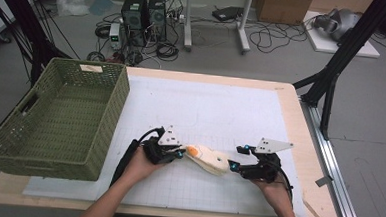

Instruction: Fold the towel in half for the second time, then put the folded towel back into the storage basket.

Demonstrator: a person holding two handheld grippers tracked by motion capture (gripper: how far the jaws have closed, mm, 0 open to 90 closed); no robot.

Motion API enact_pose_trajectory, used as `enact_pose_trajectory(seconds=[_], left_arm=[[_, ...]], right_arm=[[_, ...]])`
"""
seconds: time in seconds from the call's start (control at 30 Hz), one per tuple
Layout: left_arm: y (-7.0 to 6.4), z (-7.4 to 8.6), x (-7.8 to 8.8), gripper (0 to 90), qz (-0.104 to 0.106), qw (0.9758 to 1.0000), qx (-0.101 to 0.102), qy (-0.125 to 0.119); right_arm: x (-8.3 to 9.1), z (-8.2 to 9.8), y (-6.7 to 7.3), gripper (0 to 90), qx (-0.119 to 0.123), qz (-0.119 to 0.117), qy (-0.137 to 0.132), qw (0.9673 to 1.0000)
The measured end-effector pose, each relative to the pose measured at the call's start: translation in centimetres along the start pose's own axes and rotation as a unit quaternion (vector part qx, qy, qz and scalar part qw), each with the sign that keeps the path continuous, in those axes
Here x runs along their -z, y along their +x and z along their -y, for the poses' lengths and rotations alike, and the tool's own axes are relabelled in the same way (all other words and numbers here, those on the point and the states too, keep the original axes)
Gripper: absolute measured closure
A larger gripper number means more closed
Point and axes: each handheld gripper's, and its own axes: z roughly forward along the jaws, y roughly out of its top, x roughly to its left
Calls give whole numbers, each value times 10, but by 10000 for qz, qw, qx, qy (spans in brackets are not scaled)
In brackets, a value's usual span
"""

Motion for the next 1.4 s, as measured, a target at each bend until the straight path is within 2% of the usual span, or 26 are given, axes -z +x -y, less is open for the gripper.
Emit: enact_pose_trajectory(seconds=[0.2,1.03,1.4], left_arm=[[1,-1,6,809,-127,9998,75,-128],[9,0,20,808,-121,9988,298,-381],[13,0,31,808,-155,9978,382,-521]], right_arm=[[1,0,0,356,-23,2,-25,10000],[3,0,-1,219,-205,65,-80,9997],[3,-1,0,211,-192,67,-72,9998]])
